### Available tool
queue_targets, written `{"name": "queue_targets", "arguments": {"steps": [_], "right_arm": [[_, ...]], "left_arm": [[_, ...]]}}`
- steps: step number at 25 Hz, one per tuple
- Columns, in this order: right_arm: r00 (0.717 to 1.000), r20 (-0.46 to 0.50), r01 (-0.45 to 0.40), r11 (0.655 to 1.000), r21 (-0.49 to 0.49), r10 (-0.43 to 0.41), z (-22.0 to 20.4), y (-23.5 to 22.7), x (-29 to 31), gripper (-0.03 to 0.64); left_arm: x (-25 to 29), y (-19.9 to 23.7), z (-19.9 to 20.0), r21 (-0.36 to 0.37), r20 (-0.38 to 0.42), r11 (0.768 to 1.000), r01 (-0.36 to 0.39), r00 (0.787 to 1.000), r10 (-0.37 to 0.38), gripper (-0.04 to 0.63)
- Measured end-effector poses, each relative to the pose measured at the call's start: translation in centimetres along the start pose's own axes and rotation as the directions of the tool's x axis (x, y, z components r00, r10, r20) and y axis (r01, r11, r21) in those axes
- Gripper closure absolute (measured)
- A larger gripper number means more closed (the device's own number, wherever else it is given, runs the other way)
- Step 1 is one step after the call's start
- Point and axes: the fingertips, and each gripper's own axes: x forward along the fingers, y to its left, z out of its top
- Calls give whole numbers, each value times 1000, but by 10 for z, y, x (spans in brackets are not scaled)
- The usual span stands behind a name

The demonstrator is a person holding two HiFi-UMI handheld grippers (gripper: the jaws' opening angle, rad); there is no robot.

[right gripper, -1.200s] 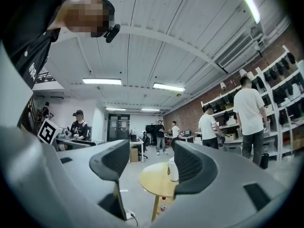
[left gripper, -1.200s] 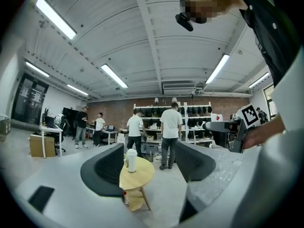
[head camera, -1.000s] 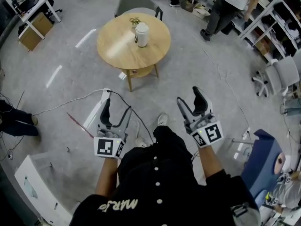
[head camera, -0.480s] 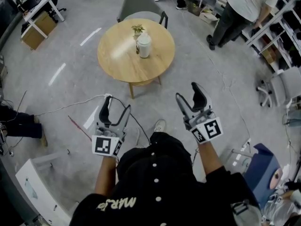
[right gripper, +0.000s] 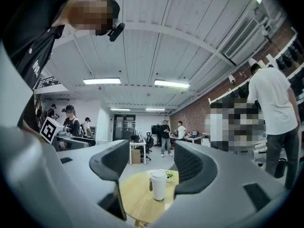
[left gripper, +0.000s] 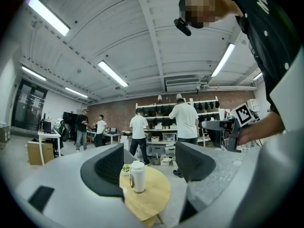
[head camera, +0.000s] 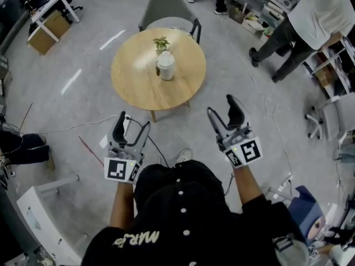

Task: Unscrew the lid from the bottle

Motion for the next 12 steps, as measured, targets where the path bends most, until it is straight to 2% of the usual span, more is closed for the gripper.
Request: {"name": "queue_targets", "arguments": {"steps": [12], "right_arm": [[997,-60,-35,999,34,37,-29,-31,56,318]], "left_arm": [[50,31,-19,-10,-55,1000,-4,998,4,270]]}}
